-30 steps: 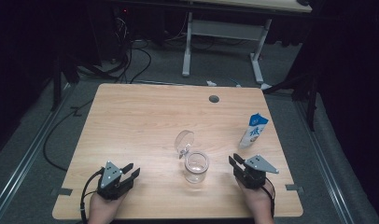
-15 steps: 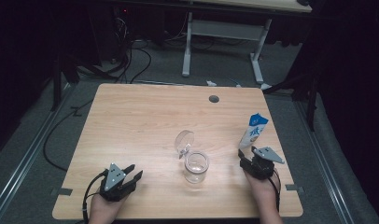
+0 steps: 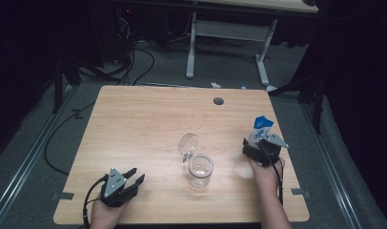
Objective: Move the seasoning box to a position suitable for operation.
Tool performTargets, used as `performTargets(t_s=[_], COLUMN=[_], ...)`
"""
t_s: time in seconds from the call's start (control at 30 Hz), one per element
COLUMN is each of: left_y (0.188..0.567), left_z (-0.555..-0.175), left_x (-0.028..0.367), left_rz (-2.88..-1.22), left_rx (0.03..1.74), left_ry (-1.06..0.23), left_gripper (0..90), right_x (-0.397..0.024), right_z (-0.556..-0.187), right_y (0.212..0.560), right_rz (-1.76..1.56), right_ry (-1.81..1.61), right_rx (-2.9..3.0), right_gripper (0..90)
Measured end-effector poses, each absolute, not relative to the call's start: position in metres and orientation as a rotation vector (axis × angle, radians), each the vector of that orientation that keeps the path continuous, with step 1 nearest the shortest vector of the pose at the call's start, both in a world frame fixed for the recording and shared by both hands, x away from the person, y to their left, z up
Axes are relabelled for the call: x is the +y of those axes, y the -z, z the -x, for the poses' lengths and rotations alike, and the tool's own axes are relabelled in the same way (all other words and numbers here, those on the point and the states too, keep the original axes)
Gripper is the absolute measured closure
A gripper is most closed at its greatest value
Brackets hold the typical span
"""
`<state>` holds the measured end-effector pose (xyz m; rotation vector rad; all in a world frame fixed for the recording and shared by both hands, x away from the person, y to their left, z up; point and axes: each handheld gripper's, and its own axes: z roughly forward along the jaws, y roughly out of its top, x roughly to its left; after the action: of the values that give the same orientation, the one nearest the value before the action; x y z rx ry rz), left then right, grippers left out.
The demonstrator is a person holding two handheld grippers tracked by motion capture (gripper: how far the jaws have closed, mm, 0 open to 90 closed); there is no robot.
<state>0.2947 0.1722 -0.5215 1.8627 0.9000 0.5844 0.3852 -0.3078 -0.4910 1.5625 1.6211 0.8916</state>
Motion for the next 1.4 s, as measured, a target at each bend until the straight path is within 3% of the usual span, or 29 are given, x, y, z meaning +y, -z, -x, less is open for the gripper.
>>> performTargets(t_s=[0.3,0.6,1.17,1.3,1.4], left_y=[0.521,0.521,0.522,0.522,0.522], left_z=[-0.293,-0.293,-0.293,-0.293,-0.293], left_x=[0.172,0.171,0.171,0.171,0.171], left_rz=[-1.854,-1.856,-1.856,-1.855,-1.856], left_rx=[0.899,0.888,0.9,0.901,0.9], left_ry=[-0.596,-0.597,-0.602,-0.603,-0.601], left_gripper=[59.4,59.2,58.8,58.6,58.5], right_x=[-0.313,-0.323,-0.338,-0.34,-0.341], right_z=[-0.389,-0.369,-0.353,-0.351,-0.351], right_y=[0.495,0.495,0.493,0.493,0.491], right_rz=[-1.59,-1.522,-1.454,-1.444,-1.445], right_ry=[-0.866,-0.905,-0.913,-0.906,-0.932], right_rx=[1.611,1.641,1.659,1.653,1.629], right_gripper=[22.6,46.2,79.1,78.7,68.5])
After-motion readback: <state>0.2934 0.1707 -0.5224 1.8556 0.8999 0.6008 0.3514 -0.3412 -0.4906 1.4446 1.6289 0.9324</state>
